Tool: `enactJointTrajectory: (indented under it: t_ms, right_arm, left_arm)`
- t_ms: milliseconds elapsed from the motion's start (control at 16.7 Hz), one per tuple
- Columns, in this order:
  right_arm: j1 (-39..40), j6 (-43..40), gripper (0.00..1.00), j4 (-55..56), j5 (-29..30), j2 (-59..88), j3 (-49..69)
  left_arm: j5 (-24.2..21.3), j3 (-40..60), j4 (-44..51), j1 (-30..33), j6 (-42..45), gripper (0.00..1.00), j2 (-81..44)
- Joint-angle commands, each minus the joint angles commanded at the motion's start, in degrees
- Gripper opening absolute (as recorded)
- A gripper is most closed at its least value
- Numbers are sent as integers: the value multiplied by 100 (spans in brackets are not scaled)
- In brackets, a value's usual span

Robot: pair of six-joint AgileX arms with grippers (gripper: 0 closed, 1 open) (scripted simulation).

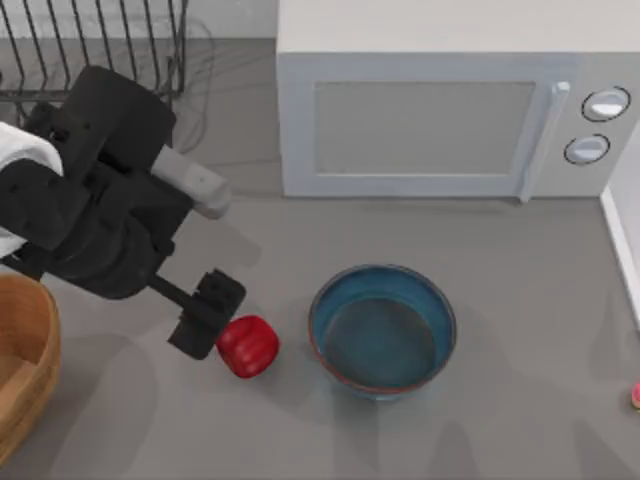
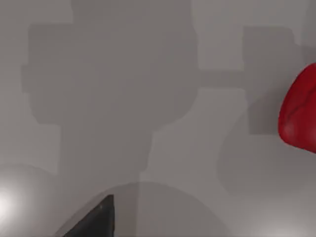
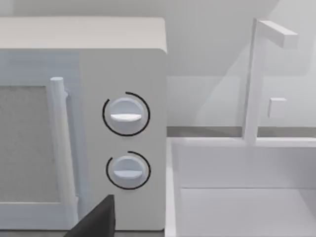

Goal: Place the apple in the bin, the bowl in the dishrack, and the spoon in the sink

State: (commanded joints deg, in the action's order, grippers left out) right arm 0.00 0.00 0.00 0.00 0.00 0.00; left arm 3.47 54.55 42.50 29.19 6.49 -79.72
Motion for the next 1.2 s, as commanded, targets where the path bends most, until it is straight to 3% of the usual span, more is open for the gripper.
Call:
enactJointTrajectory:
  t_ms: [480, 900, 1200]
  right_arm:
    - [0, 0, 100, 0, 0, 0, 0]
    - [0, 0, 100, 0, 0, 0, 0]
    - [0, 0, 100, 0, 0, 0, 0]
  left_arm:
    - [69, 1811, 1325, 953, 194, 100, -2439]
    - [68, 1861, 1346, 966, 201, 100, -2531]
    - [67, 1485, 623, 940, 262, 100, -2884]
